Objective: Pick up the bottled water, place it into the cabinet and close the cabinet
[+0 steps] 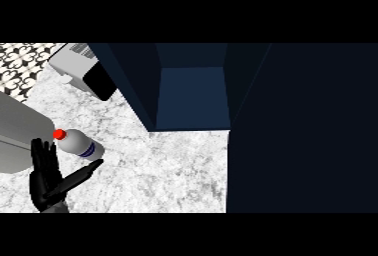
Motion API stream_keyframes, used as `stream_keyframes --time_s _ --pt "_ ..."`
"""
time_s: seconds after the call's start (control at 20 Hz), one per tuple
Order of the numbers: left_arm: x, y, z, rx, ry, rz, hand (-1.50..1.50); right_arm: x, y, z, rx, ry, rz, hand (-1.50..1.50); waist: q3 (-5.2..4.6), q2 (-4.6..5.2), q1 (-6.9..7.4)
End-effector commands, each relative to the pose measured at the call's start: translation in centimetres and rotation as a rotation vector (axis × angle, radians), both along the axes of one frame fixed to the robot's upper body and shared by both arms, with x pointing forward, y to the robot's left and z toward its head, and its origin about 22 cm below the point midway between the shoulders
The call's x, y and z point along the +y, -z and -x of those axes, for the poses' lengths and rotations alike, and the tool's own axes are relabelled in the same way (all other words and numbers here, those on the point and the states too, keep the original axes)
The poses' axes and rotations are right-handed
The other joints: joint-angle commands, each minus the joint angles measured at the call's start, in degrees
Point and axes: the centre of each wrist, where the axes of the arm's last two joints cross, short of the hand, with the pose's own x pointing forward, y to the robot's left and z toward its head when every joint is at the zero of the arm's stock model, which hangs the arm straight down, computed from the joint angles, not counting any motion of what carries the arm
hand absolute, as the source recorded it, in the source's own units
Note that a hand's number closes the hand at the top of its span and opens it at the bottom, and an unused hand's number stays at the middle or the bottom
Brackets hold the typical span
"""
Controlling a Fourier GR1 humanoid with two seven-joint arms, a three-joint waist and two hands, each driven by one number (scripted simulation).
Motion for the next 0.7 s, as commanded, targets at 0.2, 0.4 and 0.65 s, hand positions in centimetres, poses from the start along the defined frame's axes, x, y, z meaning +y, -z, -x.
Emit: stream_keyframes --time_s 0.2,0.4,0.65 --pt "-1.8 3.1 -1.1 -0.04 0.117 0.121 -1.5 -0.6 -3.4 1.3 -0.047 -0.012 0.004 -1.5 0.01 0.08 -0.08" --pt "-2.0 4.3 -1.3 -0.083 0.111 0.133 -1.5 0.1 -2.0 0.1 -0.049 0.011 -0.025 -1.5 0.0 0.21 0.39" --pt "-1.4 5.1 -1.2 -0.143 0.009 0.181 1.5 0.2 -2.9 1.6 -0.053 0.005 -0.018 -1.5 -0.1 0.32 -0.42"
